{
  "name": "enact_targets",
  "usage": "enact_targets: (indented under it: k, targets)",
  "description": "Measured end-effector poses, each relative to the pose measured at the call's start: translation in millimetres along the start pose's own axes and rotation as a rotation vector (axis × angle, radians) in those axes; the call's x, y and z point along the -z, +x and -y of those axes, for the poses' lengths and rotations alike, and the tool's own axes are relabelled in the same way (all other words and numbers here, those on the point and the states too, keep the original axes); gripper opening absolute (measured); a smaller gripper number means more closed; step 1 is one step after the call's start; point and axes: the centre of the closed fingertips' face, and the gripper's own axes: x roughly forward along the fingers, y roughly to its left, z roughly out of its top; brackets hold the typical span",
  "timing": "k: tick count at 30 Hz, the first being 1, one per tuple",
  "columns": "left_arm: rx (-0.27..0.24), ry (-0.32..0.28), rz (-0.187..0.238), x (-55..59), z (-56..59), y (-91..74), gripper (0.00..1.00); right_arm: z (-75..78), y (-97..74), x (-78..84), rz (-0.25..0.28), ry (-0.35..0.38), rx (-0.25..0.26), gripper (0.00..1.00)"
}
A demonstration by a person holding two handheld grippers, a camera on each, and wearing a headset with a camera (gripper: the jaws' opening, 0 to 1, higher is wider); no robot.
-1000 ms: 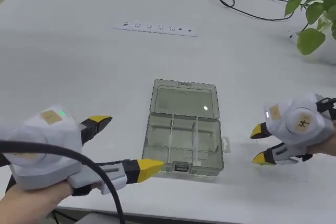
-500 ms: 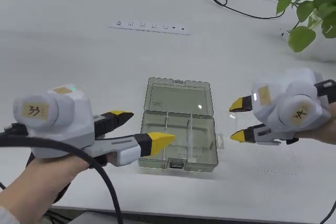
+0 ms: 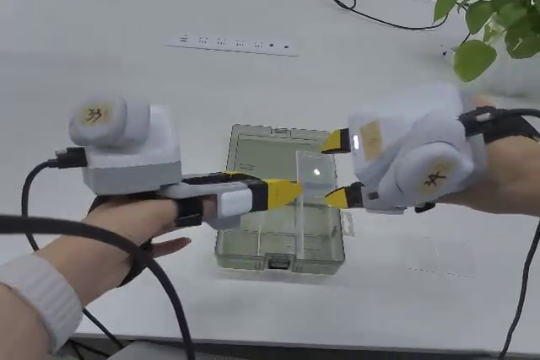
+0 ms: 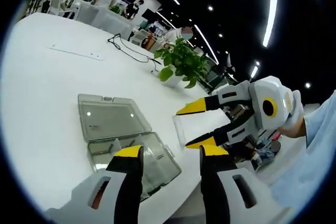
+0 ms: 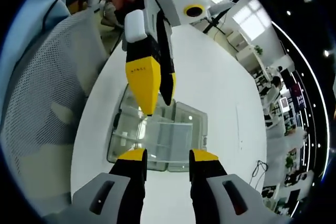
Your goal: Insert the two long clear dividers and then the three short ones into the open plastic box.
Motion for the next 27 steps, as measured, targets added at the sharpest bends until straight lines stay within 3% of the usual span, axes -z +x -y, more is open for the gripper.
enact_targets:
  k: [4,15,27]
  targets:
    - [0.020,-0.016,-0.020,3.6,2.2,4.6,0.31,-1.2,1.6,-4.8,-0.002,-0.037,-0.001,0.32]
    - [0.043,-0.126,-0.009,4.7,3.8,7.4,0.09,-3.7,3.5,-11.9,0.000,-0.069,-0.004,0.32]
    - [0.082,-0.191,-0.008,6.3,9.5,11.3,0.00,-6.1,3.9,-15.6,0.007,-0.080,-0.013,0.32]
